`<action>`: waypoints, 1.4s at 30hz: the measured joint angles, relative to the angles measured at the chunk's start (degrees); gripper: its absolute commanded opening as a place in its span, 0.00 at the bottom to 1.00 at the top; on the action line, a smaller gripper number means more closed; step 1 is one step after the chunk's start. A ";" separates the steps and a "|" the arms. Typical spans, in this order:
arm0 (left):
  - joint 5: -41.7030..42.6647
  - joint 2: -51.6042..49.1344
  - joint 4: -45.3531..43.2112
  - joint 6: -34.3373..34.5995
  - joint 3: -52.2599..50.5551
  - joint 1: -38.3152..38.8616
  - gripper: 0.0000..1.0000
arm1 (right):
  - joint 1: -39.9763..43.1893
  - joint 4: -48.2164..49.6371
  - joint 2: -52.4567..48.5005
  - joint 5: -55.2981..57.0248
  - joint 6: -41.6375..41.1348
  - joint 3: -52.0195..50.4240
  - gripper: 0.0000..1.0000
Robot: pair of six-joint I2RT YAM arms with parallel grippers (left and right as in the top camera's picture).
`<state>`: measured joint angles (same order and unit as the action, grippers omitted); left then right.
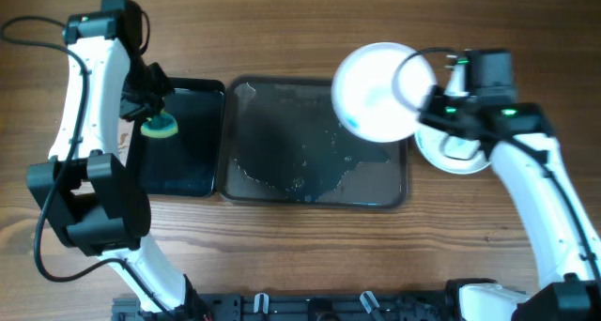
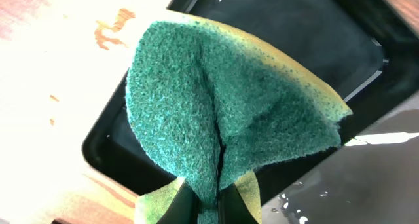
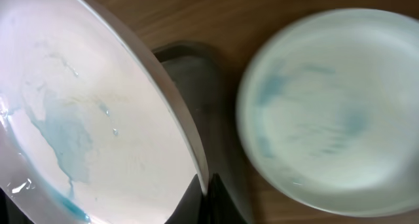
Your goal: Clean dirty plates on tray and stack at the side
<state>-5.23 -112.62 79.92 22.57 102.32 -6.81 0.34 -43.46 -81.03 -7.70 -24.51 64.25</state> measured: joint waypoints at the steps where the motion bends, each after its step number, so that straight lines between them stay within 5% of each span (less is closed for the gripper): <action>1: -0.13 0.00 -0.13 -0.02 -0.39 -0.37 0.04 | 2.93 -0.85 0.00 -0.24 -0.11 0.00 0.04; 7: -0.11 0.00 -2.78 -1.11 -5.51 -0.33 0.04 | 18.93 -5.42 -1.33 2.19 -1.86 -0.04 0.04; 16: -0.11 0.00 -2.99 -2.16 -7.50 -0.33 0.04 | 20.87 -5.86 -12.44 5.84 -2.47 -2.54 0.05; 19: -0.11 0.00 -2.99 -2.16 -7.50 -0.33 0.04 | 20.87 -6.12 -13.35 6.25 -2.36 -2.62 0.30; 23: -0.11 0.00 -2.86 -2.19 -7.52 -0.33 0.04 | 20.87 -7.91 -13.35 3.85 0.04 -2.56 0.39; 27: -0.09 0.00 -1.84 -4.26 -7.80 -0.33 0.04 | 20.70 -13.57 -13.44 -1.81 5.60 1.88 0.63; 34: 2.29 0.00 -6.47 -10.64 -14.36 -0.33 0.04 | 15.08 -14.34 -9.88 -6.01 10.80 9.05 0.74; 35: 2.54 0.00 -7.50 -11.39 -15.69 -0.33 0.08 | 13.92 -14.32 -9.57 -6.25 10.99 9.09 0.75; 36: 2.95 0.00 -9.05 -12.35 -17.42 -0.33 0.25 | 12.92 -14.29 -9.53 -6.47 11.19 9.09 0.78; 37: 3.74 0.00 -10.62 -13.68 -19.06 -0.33 0.38 | 12.09 -14.27 -9.53 -6.47 11.19 9.09 1.00; 39: 5.31 0.00 -11.91 -15.04 -20.46 -0.33 0.80 | 11.06 -14.23 -9.53 -6.54 11.37 9.09 1.00; 41: 6.51 0.00 -12.09 -15.39 -20.44 -0.33 1.00 | 10.12 -14.19 -9.49 -6.58 11.37 9.09 0.99; 42: 6.86 0.00 -11.56 -14.93 -20.13 -0.33 1.00 | 9.68 -14.19 -9.49 -6.58 11.34 9.09 1.00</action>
<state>1.63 -112.62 68.36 7.64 82.19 -7.14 10.02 -57.65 -90.52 -14.28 -13.17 73.34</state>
